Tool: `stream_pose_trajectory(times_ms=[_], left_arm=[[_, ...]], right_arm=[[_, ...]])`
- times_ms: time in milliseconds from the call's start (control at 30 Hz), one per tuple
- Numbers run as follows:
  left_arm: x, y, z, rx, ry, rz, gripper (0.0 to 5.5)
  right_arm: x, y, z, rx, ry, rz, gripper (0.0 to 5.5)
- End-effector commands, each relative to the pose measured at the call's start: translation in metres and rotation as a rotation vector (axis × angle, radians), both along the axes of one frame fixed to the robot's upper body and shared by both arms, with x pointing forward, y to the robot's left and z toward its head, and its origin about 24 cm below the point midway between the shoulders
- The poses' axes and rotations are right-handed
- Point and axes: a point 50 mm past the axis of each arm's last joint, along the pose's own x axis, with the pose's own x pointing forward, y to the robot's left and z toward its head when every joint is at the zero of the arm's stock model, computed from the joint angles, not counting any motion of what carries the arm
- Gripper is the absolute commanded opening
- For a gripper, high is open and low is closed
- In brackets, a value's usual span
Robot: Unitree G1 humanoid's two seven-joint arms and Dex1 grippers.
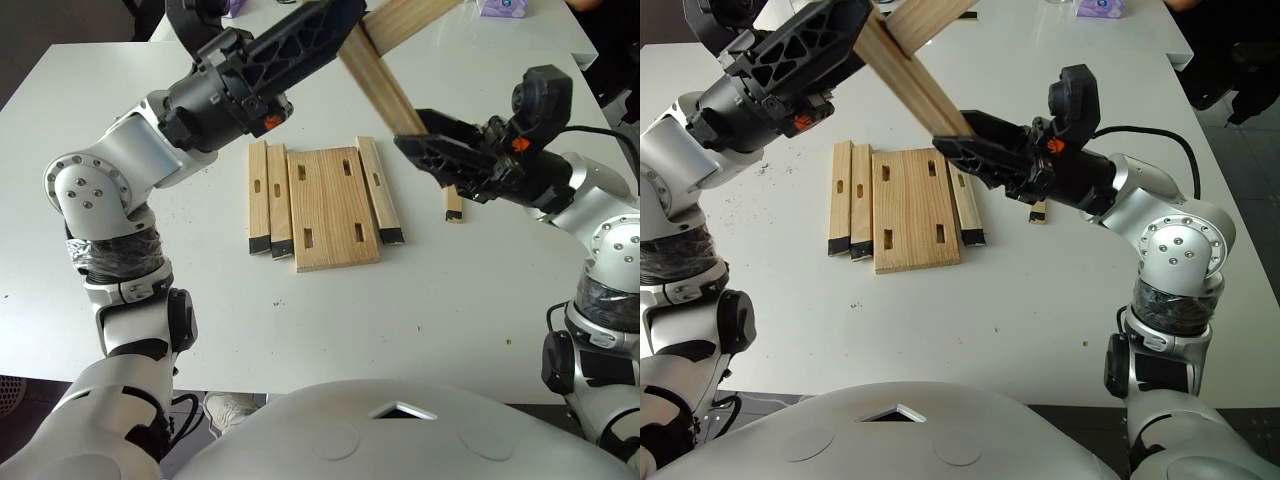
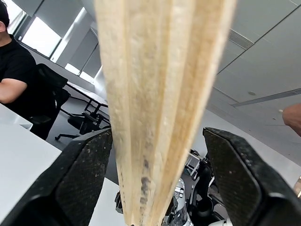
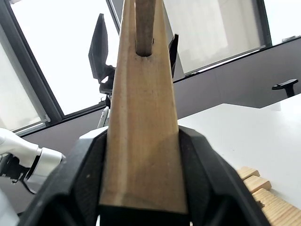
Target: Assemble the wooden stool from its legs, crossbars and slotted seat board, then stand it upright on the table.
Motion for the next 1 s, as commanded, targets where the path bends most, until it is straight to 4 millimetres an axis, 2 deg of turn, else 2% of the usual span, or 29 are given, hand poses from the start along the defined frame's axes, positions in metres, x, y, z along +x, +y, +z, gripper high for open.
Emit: stream_pose_trajectory(times_ms=[33,300,500,767,1000], left_arm=[[-0.001,-0.004,0.006,0.042,-0.04,-0.048,3.49],[0.002,0.004,0.013,0.022,-0.078,-0.027,3.49],[0.002,0.006,0.011,0.019,-0.082,-0.022,3.49],[0.0,0.005,0.01,0.014,-0.094,-0.055,2.32],[-0.001,0.005,0.006,0.016,-0.09,-0.06,2.24]], right_arm=[[-0.002,0.0,-0.002,-0.032,-0.018,0.022,2.07],[-0.003,-0.006,-0.008,-0.053,-0.006,0.019,2.07],[-0.004,-0.005,-0.011,-0.06,-0.005,0.02,2.07],[-0.003,-0.004,-0.01,-0.036,-0.012,0.007,2.07],[-0.008,0.001,-0.013,-0.012,0.007,0.005,2.07]])
